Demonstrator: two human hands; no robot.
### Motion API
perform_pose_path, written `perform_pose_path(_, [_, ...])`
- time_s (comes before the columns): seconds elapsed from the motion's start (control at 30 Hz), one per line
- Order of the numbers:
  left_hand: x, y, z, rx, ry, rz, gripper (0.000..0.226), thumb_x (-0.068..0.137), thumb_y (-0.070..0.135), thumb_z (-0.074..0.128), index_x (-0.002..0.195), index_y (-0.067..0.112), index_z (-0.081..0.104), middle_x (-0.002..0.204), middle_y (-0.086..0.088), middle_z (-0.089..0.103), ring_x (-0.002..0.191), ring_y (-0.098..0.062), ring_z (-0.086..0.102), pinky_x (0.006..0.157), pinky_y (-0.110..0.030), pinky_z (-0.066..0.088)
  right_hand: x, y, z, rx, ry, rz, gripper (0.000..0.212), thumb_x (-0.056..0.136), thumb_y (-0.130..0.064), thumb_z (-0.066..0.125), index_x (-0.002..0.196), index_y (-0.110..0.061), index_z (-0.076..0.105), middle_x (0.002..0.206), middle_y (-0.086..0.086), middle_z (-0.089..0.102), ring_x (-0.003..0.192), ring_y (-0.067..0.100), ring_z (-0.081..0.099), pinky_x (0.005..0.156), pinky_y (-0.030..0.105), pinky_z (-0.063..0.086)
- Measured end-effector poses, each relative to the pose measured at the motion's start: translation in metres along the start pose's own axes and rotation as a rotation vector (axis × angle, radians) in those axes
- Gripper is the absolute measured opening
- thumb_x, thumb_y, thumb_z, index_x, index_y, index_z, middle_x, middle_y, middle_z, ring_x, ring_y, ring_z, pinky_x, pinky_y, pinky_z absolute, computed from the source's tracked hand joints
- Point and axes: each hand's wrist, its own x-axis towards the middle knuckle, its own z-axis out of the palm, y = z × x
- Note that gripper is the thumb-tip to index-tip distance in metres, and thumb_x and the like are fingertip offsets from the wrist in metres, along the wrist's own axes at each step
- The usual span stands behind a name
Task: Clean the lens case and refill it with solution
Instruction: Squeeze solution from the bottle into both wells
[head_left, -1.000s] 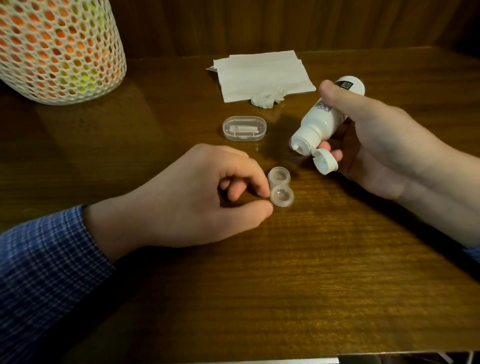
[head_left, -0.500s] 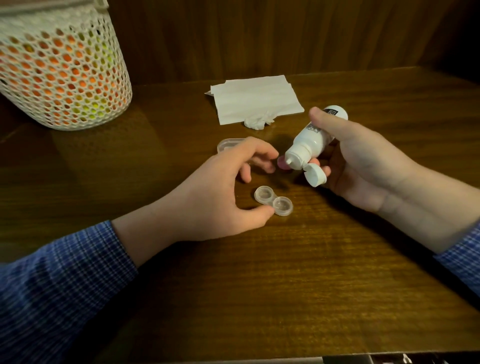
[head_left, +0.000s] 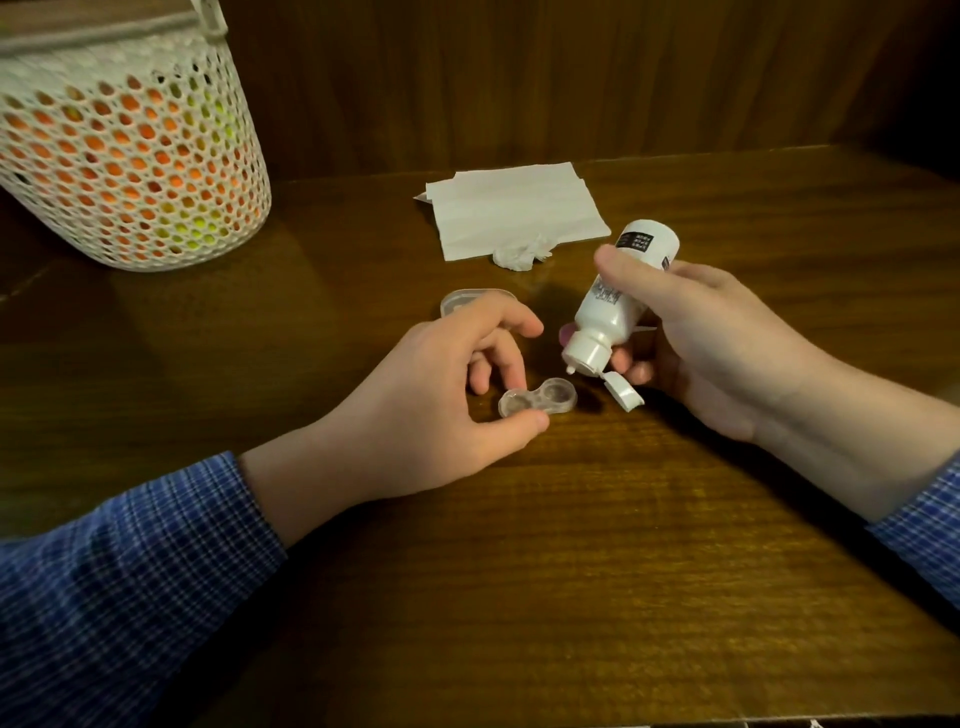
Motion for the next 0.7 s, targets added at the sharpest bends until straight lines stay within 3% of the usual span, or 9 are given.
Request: perform_pose_path(0.7, [-0.0004,-0.0016,-0.0002,-0.028,0.038,-0.001,0.055,0.079,0.025,0.085,0.128,0.017,0.06,0.09,0.012,0.069,0.077,-0.02,0.064,0.067,-0.033,0.054,-0.0019,0.005,0.0063,-0.115,-0.015,-0.105,0.028,0.095,-0.041,0.067,0.106,-0.016,0.065,0.105,0.024,0.073,0.056,0.014,0.056,0.045,0.02,0.043])
